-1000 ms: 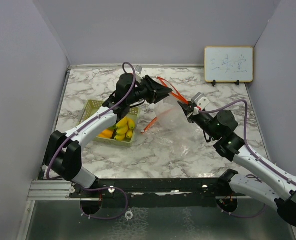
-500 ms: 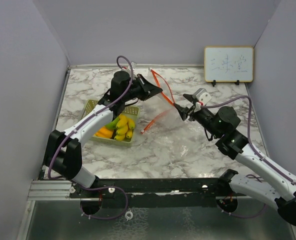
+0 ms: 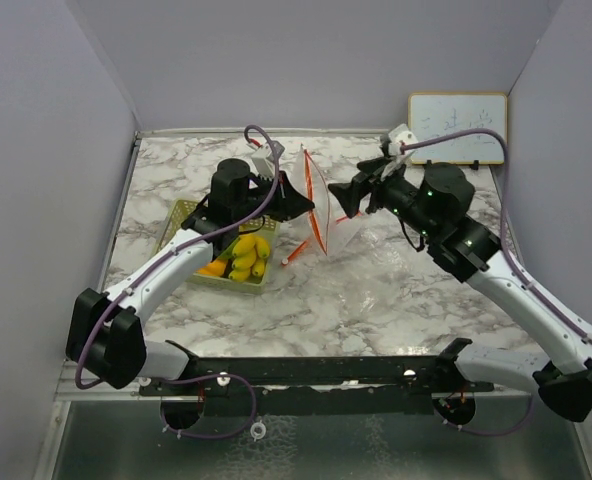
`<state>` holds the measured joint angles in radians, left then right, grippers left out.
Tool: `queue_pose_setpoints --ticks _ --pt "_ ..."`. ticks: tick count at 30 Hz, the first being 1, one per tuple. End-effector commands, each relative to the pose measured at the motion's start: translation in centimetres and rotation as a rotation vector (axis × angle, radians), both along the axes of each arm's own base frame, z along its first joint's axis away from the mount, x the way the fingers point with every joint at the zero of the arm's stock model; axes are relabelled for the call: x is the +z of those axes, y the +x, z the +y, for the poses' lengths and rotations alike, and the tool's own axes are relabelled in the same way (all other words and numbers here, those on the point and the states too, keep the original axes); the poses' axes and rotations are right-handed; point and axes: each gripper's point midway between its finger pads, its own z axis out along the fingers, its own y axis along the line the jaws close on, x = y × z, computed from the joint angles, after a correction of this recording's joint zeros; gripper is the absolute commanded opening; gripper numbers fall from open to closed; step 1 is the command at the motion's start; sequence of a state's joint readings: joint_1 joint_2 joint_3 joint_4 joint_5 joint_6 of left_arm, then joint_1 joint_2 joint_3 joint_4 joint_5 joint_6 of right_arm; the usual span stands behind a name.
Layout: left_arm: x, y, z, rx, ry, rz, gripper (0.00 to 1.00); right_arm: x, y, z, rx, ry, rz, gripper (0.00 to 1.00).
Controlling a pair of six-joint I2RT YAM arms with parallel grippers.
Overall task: Place the food in the zip-top bag and seal the zipper
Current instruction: Open the zipper of the food storage bag at the center of the board.
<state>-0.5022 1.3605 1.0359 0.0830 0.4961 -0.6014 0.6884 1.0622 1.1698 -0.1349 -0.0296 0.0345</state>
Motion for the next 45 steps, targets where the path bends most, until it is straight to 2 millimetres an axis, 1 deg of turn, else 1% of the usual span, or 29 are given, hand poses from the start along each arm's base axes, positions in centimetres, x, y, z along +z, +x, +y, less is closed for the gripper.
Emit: queue_pose_setpoints --ticks 1,4,9,11,14,16,21,24,26,28,29,31,32,33,35,36,37,38,39,40,42,44,45 --pt "2.3 -1.7 -0.9 -0.109 0.023 -0.148 0.0 -6.8 0.0 3.1 0.1 -0.086 0.248 0.74" --pt "2.1 -2.2 -1.1 -0.118 0.049 -0.158 0.0 -8.1 0.7 3.7 0.087 -0.079 0.302 0.72" --pt "2.2 -2.9 -0.9 -0.126 0.052 -0.176 0.0 -9.4 2.3 3.1 -0.004 -0.088 0.332 0.66" --pt "2.5 -3.3 -0.8 -0.128 0.052 -0.185 0.0 -9.7 2.8 2.8 -0.041 -0.092 0.337 0.62" --pt "2.7 -3.6 -0.4 -0.126 0.063 -0.194 0.0 -10.5 3.6 2.2 -0.096 -0.116 0.35 0.52" --pt "2.8 -3.9 -0.2 -0.125 0.07 -0.2 0.0 -11.1 3.8 2.2 -0.103 -0.13 0.358 0.48" --pt "3.2 -4.6 -0.5 -0.156 0.039 -0.203 0.0 -12.9 4.4 2.8 -0.104 -0.144 0.387 0.45" --pt "3.4 -5.2 -1.2 -0.187 0.017 -0.204 0.0 -13.2 4.7 3.3 -0.102 -0.124 0.392 0.44" --pt "3.2 -5.4 -1.4 -0.196 0.014 -0.197 0.0 -13.1 5.1 3.3 -0.12 -0.108 0.388 0.38" --pt "2.7 -5.2 -1.2 -0.178 0.037 -0.181 0.0 -13.1 5.7 2.2 -0.19 -0.109 0.38 0.27" --pt "2.4 -4.8 -0.8 -0.149 0.064 -0.174 0.0 -13.3 6.0 1.2 -0.252 -0.116 0.38 0.21" --pt "1.3 -3.8 0.7 -0.054 0.152 -0.148 0.0 -13.8 6.5 -2.0 -0.418 -0.138 0.379 0.09" --pt "0.7 -3.1 1.9 0.021 0.206 -0.133 0.0 -13.9 6.6 -3.8 -0.51 -0.152 0.369 0.06" --pt "0.3 -2.4 3.3 0.102 0.26 -0.12 0.0 -14.1 6.5 -5.6 -0.593 -0.167 0.357 0.05" --pt "-0.6 -1.1 6.8 0.288 0.37 -0.087 0.0 -13.9 6.1 -8.5 -0.715 -0.185 0.323 0.03" --pt "-0.7 -0.4 8.7 0.398 0.422 -0.077 0.0 -13.7 5.8 -9.4 -0.751 -0.188 0.309 0.03" --pt "-0.8 0.0 10.3 0.484 0.457 -0.067 0.0 -13.5 5.6 -10.0 -0.77 -0.187 0.298 0.02" --pt "-0.6 0.3 11.1 0.537 0.467 -0.069 0.0 -13.3 5.5 -10.1 -0.769 -0.179 0.29 0.02" --pt "-0.4 0.4 11.4 0.559 0.458 -0.075 0.0 -13.1 5.4 -9.7 -0.742 -0.171 0.286 0.02" --pt "0.1 0.5 11.0 0.554 0.43 -0.086 0.0 -12.9 5.4 -9.0 -0.696 -0.16 0.282 0.02" --pt "0.9 0.5 9.1 0.485 0.344 -0.104 0.0 -12.5 5.3 -7.3 -0.606 -0.125 0.281 0.02" --pt "1.8 0.3 6.8 0.404 0.24 -0.115 0.14 -12.2 5.3 -6.0 -0.545 -0.098 0.28 0.02" --pt "2.2 0.3 5.7 0.368 0.189 -0.12 0.18 -12.2 5.3 -5.2 -0.506 -0.089 0.284 0.02"
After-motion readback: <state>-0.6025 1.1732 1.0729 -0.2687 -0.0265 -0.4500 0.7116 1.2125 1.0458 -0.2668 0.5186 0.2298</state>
